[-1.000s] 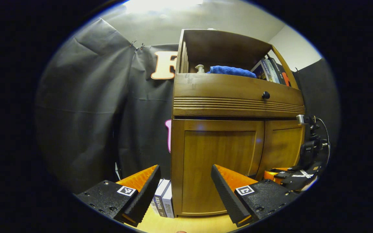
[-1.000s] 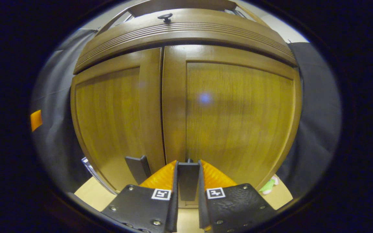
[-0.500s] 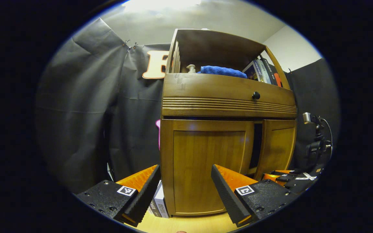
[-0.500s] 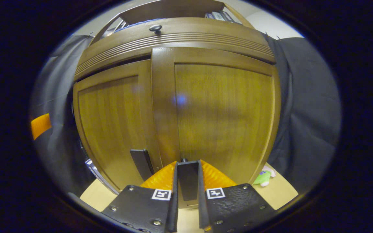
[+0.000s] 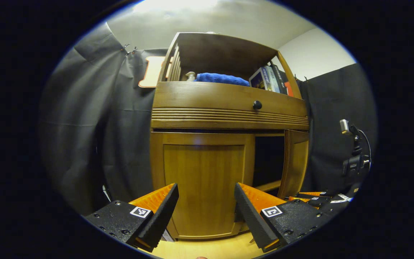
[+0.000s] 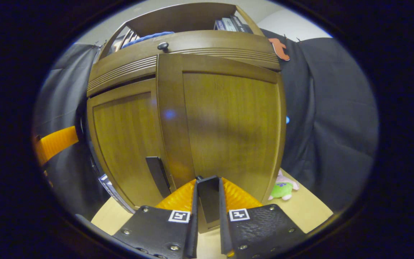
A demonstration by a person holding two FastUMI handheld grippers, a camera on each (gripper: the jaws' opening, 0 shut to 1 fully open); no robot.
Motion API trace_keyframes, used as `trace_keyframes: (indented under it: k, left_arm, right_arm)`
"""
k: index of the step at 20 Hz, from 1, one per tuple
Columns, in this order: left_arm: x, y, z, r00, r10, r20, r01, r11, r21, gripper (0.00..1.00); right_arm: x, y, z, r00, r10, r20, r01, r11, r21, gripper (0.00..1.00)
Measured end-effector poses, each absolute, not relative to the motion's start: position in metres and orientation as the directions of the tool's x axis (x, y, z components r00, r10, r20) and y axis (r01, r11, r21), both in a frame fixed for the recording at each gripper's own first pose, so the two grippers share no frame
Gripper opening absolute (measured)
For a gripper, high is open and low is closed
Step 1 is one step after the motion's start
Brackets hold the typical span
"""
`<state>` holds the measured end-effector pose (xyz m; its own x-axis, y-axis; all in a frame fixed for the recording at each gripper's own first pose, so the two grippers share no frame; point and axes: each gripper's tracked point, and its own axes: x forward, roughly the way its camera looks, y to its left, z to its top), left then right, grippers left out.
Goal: Open the right door of the double-door shoe cabinet with the right hand, and open the left door with the left hand.
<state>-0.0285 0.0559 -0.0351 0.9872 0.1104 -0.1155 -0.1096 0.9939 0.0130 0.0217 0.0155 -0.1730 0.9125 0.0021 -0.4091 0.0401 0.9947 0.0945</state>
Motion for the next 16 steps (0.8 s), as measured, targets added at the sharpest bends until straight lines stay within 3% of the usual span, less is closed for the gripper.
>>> trace_keyframes:
  k: [8, 11, 12, 16]
  left_arm:
    - [-0.024, 0.002, -0.043, 0.992, 0.018, -0.123, -0.022, 0.999, -0.027, 0.96]
    - [-0.02, -0.019, -0.048, 0.992, -0.017, -0.129, 0.012, 0.999, -0.042, 0.94]
    - [-0.019, -0.026, -0.05, 0.991, -0.029, -0.132, 0.023, 0.999, -0.048, 0.94]
    - [-0.015, -0.054, -0.058, 0.985, -0.081, -0.15, 0.071, 0.995, -0.072, 0.94]
  right_arm:
    - [-0.016, -0.02, -0.164, 0.908, -0.025, -0.418, 0.073, 0.992, 0.1, 0.24]
    - [-0.028, -0.035, -0.161, 0.908, -0.042, -0.416, 0.089, 0.991, 0.095, 0.29]
    - [-0.031, -0.04, -0.159, 0.909, -0.05, -0.415, 0.096, 0.991, 0.091, 0.24]
    - [-0.045, -0.062, -0.156, 0.906, -0.094, -0.412, 0.13, 0.99, 0.059, 0.24]
